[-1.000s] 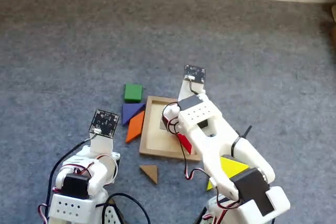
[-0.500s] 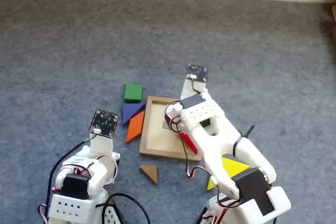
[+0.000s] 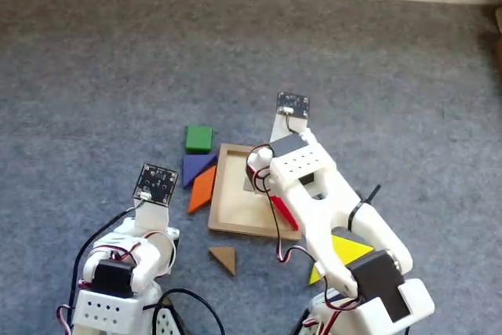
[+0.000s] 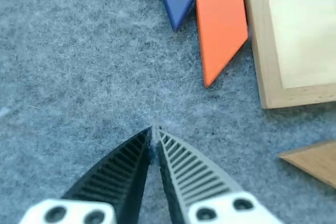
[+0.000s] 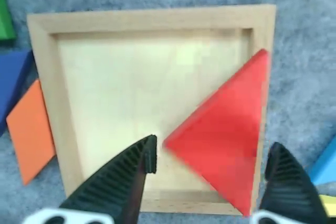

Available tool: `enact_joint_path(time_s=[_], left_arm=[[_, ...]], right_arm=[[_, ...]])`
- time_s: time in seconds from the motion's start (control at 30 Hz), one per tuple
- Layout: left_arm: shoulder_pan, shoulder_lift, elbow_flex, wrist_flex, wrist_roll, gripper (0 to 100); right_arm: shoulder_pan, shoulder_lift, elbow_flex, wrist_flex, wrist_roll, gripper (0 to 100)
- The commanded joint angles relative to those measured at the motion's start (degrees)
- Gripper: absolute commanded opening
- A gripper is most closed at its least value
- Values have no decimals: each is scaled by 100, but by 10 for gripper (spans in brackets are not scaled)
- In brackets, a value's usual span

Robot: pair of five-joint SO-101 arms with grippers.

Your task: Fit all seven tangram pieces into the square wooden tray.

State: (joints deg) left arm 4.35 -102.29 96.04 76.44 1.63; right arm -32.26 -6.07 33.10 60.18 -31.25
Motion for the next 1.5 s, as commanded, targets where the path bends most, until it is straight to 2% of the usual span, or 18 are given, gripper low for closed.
enact_joint_path(time_s=[0.0,0.27,0.43,0.53,0.8,1.13,1.37,1.47], left_arm=[[-48,-127,110,9,53,5],[-48,-127,110,9,53,5],[-48,-127,110,9,53,5],[-48,-127,110,9,53,5],[-48,-127,110,9,53,5],[-48,-127,110,9,53,5],[-48,-127,110,9,53,5],[-48,-127,110,9,53,5]], right_arm=[[66,-31,-409,57,88,333],[-189,-92,-418,84,88,325],[-101,-92,-418,75,105,173],[48,-154,-418,92,105,128],[215,-1033,-259,57,325,120],[-84,-532,409,-910,378,119],[356,40,470,-884,422,119],[602,84,470,-910,835,119]])
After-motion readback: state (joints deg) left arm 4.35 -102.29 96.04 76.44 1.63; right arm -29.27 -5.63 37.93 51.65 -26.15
